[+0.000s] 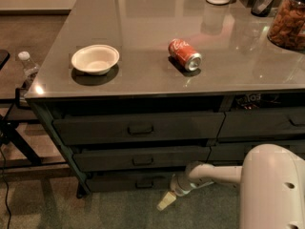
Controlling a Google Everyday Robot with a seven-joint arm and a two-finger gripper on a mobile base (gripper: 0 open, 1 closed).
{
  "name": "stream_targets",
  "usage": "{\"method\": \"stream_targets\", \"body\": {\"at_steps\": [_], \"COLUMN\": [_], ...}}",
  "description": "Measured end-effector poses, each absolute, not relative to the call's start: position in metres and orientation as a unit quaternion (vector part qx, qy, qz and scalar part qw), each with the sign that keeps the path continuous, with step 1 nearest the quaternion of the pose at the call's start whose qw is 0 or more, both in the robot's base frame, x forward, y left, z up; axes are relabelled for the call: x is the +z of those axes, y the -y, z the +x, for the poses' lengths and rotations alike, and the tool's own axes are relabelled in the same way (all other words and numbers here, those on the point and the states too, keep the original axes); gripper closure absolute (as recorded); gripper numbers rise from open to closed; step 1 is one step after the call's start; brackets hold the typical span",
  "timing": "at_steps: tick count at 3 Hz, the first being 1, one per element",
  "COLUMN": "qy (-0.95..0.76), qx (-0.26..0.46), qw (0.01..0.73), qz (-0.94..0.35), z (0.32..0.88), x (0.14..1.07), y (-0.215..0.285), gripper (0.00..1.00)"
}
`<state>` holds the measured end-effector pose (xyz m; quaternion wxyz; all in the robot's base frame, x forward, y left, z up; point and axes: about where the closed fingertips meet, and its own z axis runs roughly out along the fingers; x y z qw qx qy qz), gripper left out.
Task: Open bottom drawer
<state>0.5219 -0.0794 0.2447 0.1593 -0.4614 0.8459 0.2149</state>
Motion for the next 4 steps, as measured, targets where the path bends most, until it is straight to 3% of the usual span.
{"method": "stream_targets", "body": {"at_steps": [4], "qy": [-0.846], "qx": [0.168], "qw": [0.197], "qz": [-0.467], "z": [0.57], "x": [0.202], "y": [0.074], "gripper": [0.0]}}
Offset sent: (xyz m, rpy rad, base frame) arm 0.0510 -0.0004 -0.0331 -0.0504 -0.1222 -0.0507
